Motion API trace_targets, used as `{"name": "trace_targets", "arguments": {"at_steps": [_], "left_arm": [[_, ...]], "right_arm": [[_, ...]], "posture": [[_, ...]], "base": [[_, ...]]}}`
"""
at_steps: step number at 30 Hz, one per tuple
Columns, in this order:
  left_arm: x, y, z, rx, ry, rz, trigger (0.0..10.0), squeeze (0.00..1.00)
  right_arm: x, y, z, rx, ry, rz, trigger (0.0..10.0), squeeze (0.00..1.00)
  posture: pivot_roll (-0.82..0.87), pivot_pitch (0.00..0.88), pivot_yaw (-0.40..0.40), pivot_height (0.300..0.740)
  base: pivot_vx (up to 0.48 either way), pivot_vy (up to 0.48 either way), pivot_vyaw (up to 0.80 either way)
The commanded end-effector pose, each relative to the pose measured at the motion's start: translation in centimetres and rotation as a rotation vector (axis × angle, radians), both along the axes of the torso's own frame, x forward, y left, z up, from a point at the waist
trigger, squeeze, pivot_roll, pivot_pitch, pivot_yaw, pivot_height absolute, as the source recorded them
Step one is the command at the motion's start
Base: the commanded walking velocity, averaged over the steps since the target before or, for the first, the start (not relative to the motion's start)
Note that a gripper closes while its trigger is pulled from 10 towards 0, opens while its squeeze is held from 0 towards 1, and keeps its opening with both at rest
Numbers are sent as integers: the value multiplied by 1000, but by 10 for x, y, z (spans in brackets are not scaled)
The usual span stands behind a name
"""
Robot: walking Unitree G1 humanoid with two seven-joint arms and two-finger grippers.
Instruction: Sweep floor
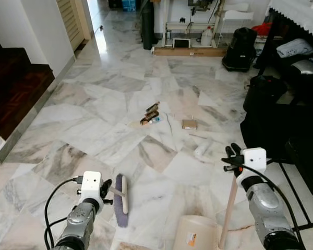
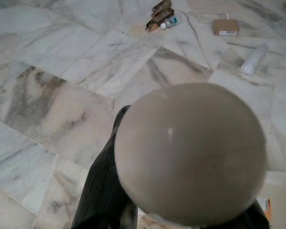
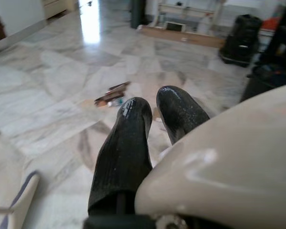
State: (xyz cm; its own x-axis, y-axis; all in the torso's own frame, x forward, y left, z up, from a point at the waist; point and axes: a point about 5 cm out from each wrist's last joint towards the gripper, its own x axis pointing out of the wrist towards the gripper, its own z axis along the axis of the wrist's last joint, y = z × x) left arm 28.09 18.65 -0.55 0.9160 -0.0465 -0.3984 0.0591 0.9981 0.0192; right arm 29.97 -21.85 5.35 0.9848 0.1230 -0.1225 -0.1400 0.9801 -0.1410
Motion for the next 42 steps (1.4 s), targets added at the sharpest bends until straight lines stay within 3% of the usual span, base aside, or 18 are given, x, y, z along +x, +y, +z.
{"name": "trace_targets", "arguments": {"at_steps": [1,9,10,11,18,19,20,29,42], "left_arm": [[-18,-7,-20,-36,118,-31,10000,0],[-18,-5,-20,-33,117,-29,10000,0],[-18,-4,-20,-32,117,-28,10000,0],[-18,-4,-20,-33,116,-28,10000,0],[-18,-4,-20,-33,120,-31,10000,0],[-18,-4,-20,-33,120,-30,10000,0],[-18,-4,-20,-34,121,-30,10000,0],[-19,-4,-21,-39,128,-35,10000,0],[-19,-7,-22,-49,140,-48,10000,0]], "right_arm": [[-3,4,-5,-18,16,25,10000,0],[-7,7,-13,-18,32,39,10000,0],[-7,7,-13,-14,34,35,10000,59],[-8,7,-14,-15,33,32,10000,616],[-9,7,-15,-20,35,29,10000,588],[-8,7,-15,-24,35,25,10000,110],[-8,6,-16,-27,37,22,10000,0],[-8,-8,-24,-104,134,-105,10000,0],[-7,-9,-24,-135,142,-126,10000,0]], "posture": [[-164,0,35,740],[-152,0,39,740],[-152,0,40,740],[-151,0,40,740],[-154,0,43,740],[-153,0,42,740],[-154,0,44,740],[-156,0,45,740],[-160,0,43,740]], "base": [[0,0,0],[0,0,0],[0,0,0],[0,0,0],[0,0,0],[0,0,0],[0,0,0],[0,0,0],[0,0,0]]}}
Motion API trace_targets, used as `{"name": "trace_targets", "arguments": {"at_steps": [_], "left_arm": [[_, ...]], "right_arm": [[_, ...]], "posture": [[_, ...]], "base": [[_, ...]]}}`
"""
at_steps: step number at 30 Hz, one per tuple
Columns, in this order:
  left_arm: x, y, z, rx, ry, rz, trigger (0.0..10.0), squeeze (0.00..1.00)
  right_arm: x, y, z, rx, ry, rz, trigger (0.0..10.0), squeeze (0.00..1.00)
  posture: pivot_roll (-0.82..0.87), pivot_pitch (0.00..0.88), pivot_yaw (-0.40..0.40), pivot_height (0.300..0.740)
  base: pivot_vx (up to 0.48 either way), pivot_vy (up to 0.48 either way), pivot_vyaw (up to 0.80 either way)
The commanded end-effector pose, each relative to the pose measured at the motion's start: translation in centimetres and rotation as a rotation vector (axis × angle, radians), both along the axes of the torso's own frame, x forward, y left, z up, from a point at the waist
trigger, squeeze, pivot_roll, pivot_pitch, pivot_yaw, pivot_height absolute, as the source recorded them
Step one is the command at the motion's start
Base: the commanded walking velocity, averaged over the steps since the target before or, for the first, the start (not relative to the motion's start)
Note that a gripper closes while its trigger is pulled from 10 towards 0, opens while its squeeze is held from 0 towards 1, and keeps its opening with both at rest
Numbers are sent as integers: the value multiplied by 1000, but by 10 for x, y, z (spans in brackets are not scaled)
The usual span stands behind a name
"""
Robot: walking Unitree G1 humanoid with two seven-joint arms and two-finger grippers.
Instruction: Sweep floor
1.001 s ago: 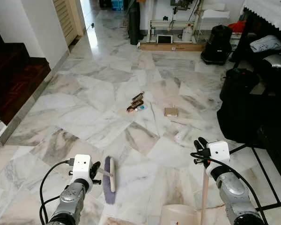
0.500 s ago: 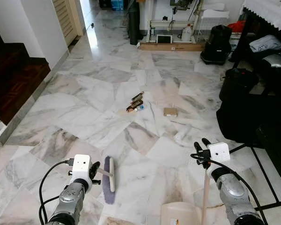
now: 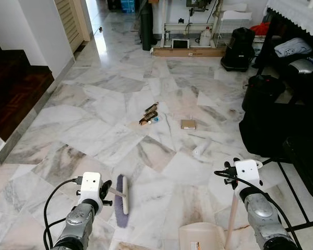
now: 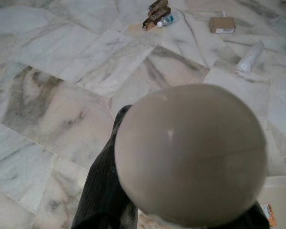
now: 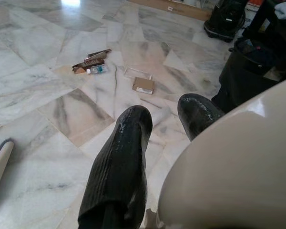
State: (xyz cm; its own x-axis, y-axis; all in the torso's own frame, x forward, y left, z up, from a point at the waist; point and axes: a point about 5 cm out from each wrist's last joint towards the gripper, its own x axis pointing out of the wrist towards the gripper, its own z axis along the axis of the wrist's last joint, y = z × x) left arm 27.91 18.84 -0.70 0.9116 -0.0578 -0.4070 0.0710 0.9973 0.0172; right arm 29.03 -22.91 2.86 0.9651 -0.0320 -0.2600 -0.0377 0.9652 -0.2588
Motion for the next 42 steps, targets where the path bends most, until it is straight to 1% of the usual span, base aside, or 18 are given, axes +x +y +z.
{"name": "trace_targets", "arguments": {"at_steps": [1,9,23,36,39,40,42], "left_arm": [[-17,-9,-20,-47,131,-36,10000,0],[-17,-9,-21,-51,136,-36,10000,0],[-16,-12,-20,-58,139,-39,10000,0],[-13,-10,-18,-47,123,-32,10000,0],[-12,-10,-16,-45,115,-30,10000,0],[-10,-10,-15,-44,105,-27,10000,0],[-9,-10,-13,-42,98,-25,10000,0]], "right_arm": [[3,1,1,4,4,7,0,0],[6,-1,4,-18,6,-4,0,0],[6,-1,5,-9,2,0,0,0],[9,0,10,10,-39,-16,0,0],[9,-2,12,4,-56,-53,0,0],[11,-3,17,6,-88,-65,10000,0],[12,-3,20,15,-114,-72,10000,0]], "posture": [[-160,0,43,740],[-163,0,42,740],[-163,0,39,740],[-162,0,44,740],[-162,0,43,740],[-161,0,43,740],[-161,0,43,740]], "base": [[0,0,0],[0,0,0],[0,0,0],[0,0,0],[0,0,0],[0,0,0],[0,0,0]]}}
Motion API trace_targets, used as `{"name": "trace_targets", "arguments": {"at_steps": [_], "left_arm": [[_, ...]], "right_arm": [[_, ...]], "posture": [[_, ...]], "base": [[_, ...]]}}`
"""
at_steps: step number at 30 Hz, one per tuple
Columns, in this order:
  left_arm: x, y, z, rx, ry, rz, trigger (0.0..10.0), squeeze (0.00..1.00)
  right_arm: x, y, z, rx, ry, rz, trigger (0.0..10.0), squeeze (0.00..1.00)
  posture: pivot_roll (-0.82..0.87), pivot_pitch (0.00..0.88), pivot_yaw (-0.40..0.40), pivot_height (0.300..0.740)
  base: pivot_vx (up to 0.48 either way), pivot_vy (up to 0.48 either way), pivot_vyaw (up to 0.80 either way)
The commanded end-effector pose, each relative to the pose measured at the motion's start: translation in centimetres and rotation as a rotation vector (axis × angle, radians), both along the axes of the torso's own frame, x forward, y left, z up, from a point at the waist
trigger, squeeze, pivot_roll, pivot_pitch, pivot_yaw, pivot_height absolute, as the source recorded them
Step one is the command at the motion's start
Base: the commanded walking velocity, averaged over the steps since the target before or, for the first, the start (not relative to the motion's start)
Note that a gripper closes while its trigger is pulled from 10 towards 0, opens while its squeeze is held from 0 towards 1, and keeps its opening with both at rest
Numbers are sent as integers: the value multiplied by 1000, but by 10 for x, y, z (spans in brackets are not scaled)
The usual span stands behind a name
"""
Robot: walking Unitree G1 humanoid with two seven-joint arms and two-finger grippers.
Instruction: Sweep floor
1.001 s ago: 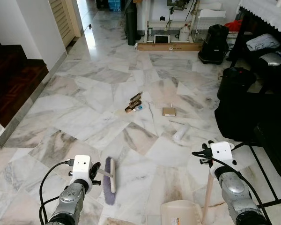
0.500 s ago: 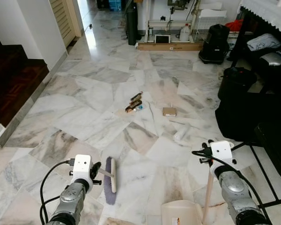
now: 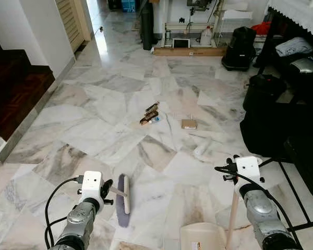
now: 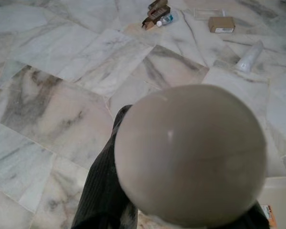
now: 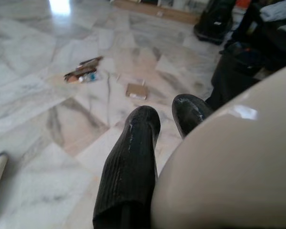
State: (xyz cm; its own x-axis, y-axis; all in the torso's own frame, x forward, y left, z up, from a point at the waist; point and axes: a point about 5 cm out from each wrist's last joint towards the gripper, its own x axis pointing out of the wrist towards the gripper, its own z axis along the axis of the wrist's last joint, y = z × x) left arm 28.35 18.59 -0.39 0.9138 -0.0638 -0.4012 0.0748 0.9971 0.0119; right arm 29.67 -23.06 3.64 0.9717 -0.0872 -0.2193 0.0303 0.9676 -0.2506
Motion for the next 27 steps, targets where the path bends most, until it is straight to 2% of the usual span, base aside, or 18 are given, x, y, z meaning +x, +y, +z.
{"name": "trace_targets", "arguments": {"at_steps": [1,5,9,12,15,18,27], "left_arm": [[-11,-8,-14,-42,91,-17,10000,0],[-1,-10,-4,-50,30,-14,10000,0],[6,-12,4,-57,-19,-22,10000,0],[17,-12,20,-60,-109,-8,10000,0],[21,-13,26,-47,-147,-18,10000,0],[26,-24,35,-50,-210,-73,10000,0],[31,-34,48,-51,-291,-105,10000,0]], "right_arm": [[7,-1,16,12,-98,-21,10000,0],[11,-1,31,15,-201,-56,10000,0],[12,1,37,39,-256,-79,10000,0],[11,5,44,81,-313,-117,10000,0],[10,7,45,98,-327,-125,10000,0],[7,10,45,147,-340,-144,10000,0],[4,18,48,155,-359,-130,10000,0]], "posture": [[-162,0,43,740],[-166,0,47,740],[-166,0,47,740],[-164,0,44,740],[-161,0,41,740],[-156,0,34,740],[-158,0,27,740]], "base": [[0,0,0],[0,0,0],[0,0,0],[0,0,0],[0,0,0],[0,0,0],[0,0,0]]}}
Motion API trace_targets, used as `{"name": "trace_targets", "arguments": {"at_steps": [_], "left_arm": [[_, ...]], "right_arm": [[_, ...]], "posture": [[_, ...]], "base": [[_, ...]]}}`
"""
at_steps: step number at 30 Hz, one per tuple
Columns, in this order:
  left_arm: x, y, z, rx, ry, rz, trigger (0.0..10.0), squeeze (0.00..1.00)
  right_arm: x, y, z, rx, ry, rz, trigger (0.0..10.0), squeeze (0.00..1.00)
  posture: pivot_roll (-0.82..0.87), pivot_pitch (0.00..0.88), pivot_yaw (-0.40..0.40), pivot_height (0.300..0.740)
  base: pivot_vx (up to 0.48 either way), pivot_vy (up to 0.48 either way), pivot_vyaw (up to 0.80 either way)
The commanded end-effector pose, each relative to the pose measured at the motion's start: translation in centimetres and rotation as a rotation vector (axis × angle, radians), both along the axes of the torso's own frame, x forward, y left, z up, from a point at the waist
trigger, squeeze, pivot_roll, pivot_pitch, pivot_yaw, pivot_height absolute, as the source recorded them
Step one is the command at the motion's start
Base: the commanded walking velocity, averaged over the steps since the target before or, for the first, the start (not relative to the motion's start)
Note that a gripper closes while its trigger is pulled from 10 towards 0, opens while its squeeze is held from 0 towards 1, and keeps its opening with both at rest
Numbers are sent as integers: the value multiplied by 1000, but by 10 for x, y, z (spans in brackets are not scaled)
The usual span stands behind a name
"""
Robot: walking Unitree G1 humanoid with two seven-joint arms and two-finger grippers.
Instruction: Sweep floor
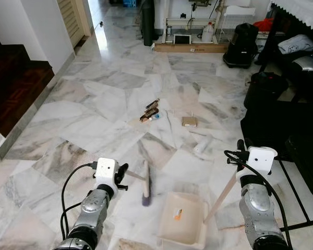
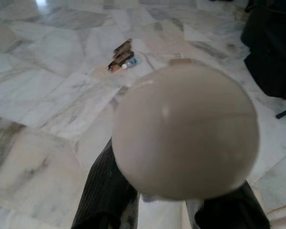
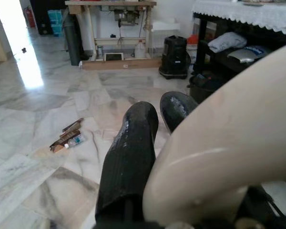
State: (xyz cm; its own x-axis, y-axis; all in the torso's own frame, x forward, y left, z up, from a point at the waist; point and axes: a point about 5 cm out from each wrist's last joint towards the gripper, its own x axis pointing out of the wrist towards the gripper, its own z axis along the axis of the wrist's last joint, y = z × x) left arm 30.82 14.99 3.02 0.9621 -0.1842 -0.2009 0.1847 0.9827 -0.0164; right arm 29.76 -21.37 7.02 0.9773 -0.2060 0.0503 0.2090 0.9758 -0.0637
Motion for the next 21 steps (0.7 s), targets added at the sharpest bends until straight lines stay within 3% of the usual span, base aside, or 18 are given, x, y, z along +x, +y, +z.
{"name": "trace_targets", "arguments": {"at_steps": [1,5,11,18,21], "left_arm": [[7,2,14,-1,-85,8,10000,0],[7,3,16,12,-98,-4,10000,0],[8,9,19,24,-110,6,10000,0],[22,22,48,43,-223,45,10000,0],[22,23,50,49,-235,44,10000,0]], "right_arm": [[4,1,14,-3,-62,-1,10000,0],[3,2,16,1,-69,-2,10000,0],[3,0,17,-4,-68,-5,10000,0],[5,-1,22,-12,-84,-6,10000,0],[5,-1,23,-12,-84,-7,10000,0]], "posture": [[-158,0,27,740],[-158,0,28,740],[-156,0,29,740],[-148,0,35,740],[-148,0,35,740]], "base": [[0,0,0],[0,0,0],[262,0,0],[299,0,0],[303,0,0]]}}
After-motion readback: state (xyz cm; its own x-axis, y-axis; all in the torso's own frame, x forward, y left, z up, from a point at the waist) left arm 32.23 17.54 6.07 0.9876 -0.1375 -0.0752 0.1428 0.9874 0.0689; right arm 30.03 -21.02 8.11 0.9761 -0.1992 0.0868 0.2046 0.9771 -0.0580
